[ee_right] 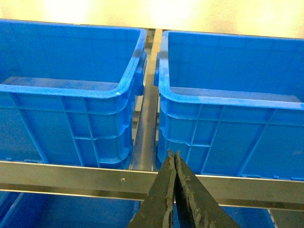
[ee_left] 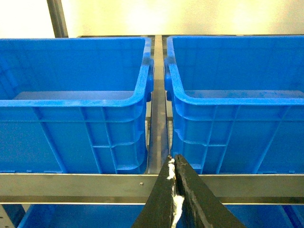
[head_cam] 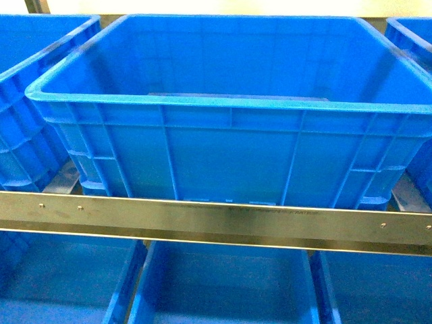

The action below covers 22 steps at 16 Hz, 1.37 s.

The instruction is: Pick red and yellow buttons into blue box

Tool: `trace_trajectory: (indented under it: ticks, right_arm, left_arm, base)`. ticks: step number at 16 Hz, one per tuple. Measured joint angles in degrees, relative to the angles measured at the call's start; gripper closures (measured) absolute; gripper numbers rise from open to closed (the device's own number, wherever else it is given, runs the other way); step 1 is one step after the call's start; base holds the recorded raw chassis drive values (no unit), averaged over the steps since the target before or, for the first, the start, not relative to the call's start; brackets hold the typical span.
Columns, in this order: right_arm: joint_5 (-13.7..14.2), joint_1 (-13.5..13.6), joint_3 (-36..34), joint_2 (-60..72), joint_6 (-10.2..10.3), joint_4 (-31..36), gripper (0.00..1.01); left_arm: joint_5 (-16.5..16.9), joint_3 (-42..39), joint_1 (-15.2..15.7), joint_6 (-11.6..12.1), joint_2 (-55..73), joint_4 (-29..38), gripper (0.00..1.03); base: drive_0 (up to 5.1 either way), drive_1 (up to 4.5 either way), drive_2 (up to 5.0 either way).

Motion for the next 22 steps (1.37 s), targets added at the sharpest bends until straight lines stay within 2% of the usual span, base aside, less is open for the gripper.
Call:
trace_trajectory:
  ticks: [11, 12, 13, 14, 15, 20, 22]
  right_arm:
    - [0.00, 0.00, 0.00, -11.34, 0.00, -11.10, 0.99]
    - [0.00, 0.00, 0.02, -12.63, 0.02, -13.16, 0.99]
    - [-0.02, 0.00, 0.04, -18.86, 0.00, -21.73, 0.99]
    - [0.00, 0.00, 0.07, -21.20, 0.02, -20.59, 0.99]
    - [0.02, 0.00, 0.02, -21.18, 0.02, -21.49, 0.99]
    - [-0.02, 0.00, 0.02, -21.14, 0.00, -21.62, 0.99]
    - [-0.02, 0.00, 0.02, -21.14, 0.00, -21.62, 0.88]
  left_arm:
    - [0.02, 0.00, 0.00, 0.00, -11.98, -12.02, 1.01]
    - [0.02, 0.00, 0.00, 0.02, -12.74, -12.63, 1.01]
    - [-0.07, 0.07, 0.00, 0.00, -16.41, -17.81, 1.01]
    - [0.02, 0.00, 0.00, 0.00, -21.03, -23.41, 1.01]
    - [0.09, 0.22, 0.00, 0.02, -22.05, -21.79, 1.01]
    - [0.02, 0.00, 0.00, -0.04, -22.10, -22.93, 1.00]
    - [0.02, 0.00, 0.00, 0.00, -22.10, -22.93, 0.83]
  base:
    - [0.0, 0.00, 0.0]
    - [0.0, 0.00, 0.0]
    - [0.0, 0.00, 0.0]
    - [0.0, 0.00, 0.0]
    - [0.0, 0.00, 0.0]
    - [0.0, 0.00, 0.0]
    - [0.0, 0.00, 0.0]
